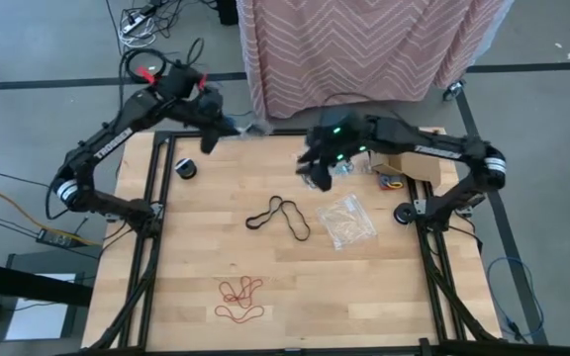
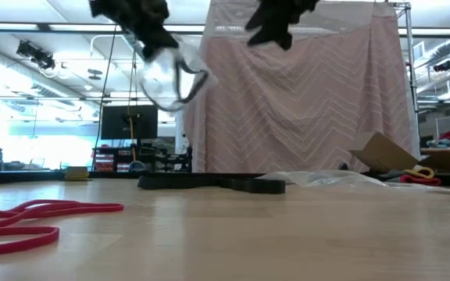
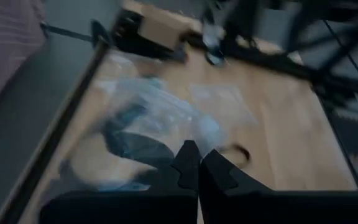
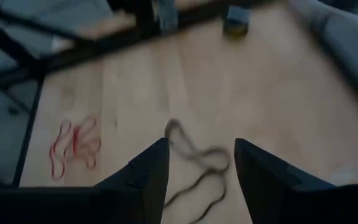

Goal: Sort rubber bands
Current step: Put the black rubber band into the left transparent zip bag

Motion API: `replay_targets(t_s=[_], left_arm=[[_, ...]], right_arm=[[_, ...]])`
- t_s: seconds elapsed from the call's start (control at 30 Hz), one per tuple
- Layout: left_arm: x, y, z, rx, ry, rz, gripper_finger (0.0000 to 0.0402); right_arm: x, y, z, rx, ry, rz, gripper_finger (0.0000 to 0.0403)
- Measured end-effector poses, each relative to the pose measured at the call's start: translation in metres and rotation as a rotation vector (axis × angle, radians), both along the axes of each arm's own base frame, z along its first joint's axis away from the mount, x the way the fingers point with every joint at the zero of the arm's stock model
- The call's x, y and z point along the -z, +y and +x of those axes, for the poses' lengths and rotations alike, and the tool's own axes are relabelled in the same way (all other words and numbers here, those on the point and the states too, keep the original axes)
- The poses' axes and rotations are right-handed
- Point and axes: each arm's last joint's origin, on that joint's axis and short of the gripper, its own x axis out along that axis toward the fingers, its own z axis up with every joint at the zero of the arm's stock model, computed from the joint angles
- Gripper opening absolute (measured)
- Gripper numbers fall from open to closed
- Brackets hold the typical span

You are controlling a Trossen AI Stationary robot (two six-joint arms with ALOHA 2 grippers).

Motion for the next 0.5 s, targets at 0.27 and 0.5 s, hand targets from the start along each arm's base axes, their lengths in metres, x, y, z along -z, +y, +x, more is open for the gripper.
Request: replay_targets(t_s=[0.27,0.5], left_arm=[[-0.018,-0.032,-0.028,0.021,0.015,0.051,0.0000],[-0.040,-0.059,-0.053,-0.009,-0.065,0.067,0.0000]], right_arm=[[0.080,0.013,0.056,-0.166,0.227,0.076,0.0166],[0.156,0.006,0.091,-0.223,0.345,0.170,0.0164]])
